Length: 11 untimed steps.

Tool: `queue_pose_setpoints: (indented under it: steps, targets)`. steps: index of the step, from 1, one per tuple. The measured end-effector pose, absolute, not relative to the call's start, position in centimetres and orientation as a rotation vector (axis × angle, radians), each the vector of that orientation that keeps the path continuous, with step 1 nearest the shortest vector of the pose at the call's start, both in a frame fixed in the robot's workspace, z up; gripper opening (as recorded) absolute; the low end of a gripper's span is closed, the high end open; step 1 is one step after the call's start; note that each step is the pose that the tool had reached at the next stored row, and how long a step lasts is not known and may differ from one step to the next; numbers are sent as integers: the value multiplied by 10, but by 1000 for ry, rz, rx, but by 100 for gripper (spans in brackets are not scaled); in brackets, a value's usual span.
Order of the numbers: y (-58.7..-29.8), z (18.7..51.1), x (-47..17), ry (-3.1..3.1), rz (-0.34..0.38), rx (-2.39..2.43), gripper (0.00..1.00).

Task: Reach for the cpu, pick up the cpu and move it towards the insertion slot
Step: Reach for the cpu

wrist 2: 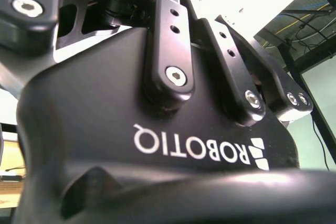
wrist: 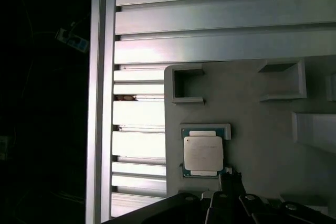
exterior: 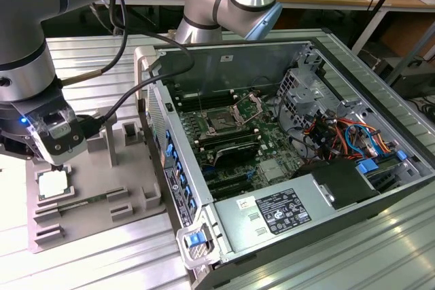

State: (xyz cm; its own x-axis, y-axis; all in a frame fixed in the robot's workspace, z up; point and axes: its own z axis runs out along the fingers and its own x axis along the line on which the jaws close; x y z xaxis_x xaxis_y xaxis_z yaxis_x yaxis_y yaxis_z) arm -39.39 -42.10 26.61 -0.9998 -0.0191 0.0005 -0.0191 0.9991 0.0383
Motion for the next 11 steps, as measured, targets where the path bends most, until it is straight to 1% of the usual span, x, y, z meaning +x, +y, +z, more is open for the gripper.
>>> queue_pose_setpoints:
  steps: [11]
  targets:
    - [-421,263,-394,-3140,-60,30,11]
